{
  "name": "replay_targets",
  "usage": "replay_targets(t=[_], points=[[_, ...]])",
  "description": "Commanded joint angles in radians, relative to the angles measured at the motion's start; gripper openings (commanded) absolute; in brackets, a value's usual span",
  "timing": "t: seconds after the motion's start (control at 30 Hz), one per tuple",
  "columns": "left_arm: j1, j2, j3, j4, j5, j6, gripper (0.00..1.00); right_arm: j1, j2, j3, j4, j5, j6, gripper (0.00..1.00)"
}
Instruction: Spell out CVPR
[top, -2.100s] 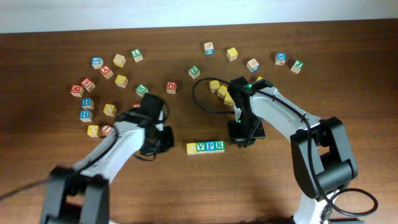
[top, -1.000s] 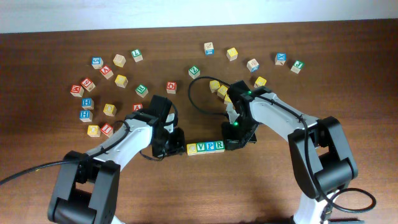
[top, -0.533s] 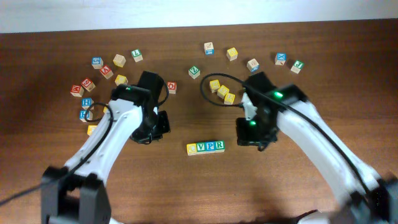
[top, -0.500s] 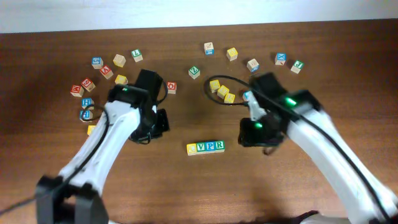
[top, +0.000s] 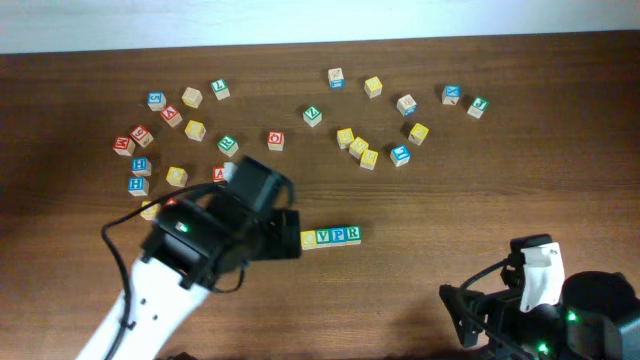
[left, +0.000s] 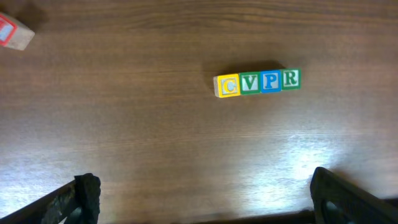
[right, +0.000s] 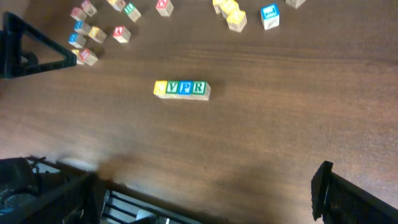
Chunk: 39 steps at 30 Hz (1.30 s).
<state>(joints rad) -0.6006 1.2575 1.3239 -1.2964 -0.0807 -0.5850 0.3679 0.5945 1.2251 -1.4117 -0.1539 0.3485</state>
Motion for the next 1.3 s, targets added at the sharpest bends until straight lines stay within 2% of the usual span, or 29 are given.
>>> replay_targets(t=[0.0,0.07,0.57,0.67,0.73,0.83,0.93,1.17,1.27], points=[[-0.173,-0.016,-0.015,-0.003,-0.246,-0.188,0.99,-0.002,-0.006,-0.034,-0.002,0.012,0.007,0.98],[-0.224,-0.016,-0.015,-0.010,-0.318,-0.241,0.99,-0.002,-0.006,-0.035,-0.022,0.012,0.007,0.98],[-0.224,-0.016,-0.015,-0.007,-0.298,-0.241,0.99,-0.002,-0.006,-0.035,-0.027,0.013,0.006,0.98],[-0.224,-0.016,-0.015,-0.007,-0.298,-0.241,0.99,-0.006,-0.020,-0.037,-0.016,0.104,-0.018,0.98],[-0.224,-0.016,-0.015,-0.007,-0.298,-0.241,0.99,-0.054,-0.047,-0.072,0.053,0.101,-0.143,0.98],[-0.224,-0.016,-0.015,-0.007,-0.298,-0.241,0.99,-0.195,-0.141,-0.229,0.286,0.098,-0.288,0.98],[-0.224,-0.016,-0.015,-0.007,-0.298,-0.241,0.99,-0.285,-0.254,-0.414,0.489,0.098,-0.293,0.98],[-0.224,-0.016,-0.015,-0.007,-0.298,-0.241,0.99,-0.291,-0.517,-0.890,0.929,0.060,-0.293,0.99],[-0.224,-0.016,-0.015,-0.007,-0.298,-0.241,0.99,-0.291,-0.590,-1.018,1.081,0.060,-0.299,0.98]])
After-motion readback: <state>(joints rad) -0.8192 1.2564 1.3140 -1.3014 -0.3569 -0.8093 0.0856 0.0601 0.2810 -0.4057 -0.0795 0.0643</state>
